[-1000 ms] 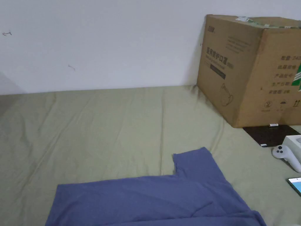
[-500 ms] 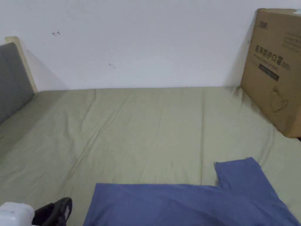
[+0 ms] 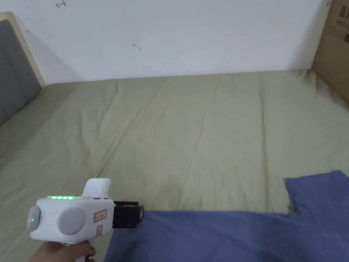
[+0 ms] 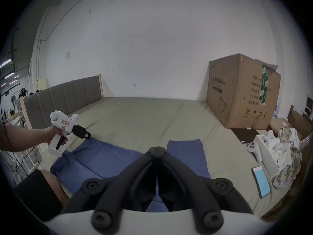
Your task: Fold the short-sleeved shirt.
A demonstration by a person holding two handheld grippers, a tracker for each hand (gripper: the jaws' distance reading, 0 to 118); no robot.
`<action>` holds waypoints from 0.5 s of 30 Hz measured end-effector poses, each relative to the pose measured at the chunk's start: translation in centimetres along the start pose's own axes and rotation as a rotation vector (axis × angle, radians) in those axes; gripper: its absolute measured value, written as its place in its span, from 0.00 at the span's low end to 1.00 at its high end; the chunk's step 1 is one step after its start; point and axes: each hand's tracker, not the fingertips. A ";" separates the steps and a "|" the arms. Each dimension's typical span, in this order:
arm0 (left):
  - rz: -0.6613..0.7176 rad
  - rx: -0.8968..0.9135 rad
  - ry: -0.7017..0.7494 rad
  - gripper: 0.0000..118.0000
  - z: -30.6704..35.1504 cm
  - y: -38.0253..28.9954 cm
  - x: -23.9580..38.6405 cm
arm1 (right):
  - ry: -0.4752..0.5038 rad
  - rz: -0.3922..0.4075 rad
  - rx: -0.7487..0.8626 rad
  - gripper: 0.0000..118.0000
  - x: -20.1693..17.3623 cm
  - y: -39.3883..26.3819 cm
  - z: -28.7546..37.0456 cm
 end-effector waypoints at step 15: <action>-0.121 0.210 -0.004 0.03 3.0 -4.5 5.4 | -0.063 -0.057 -0.229 0.00 7.0 -3.1 -4.1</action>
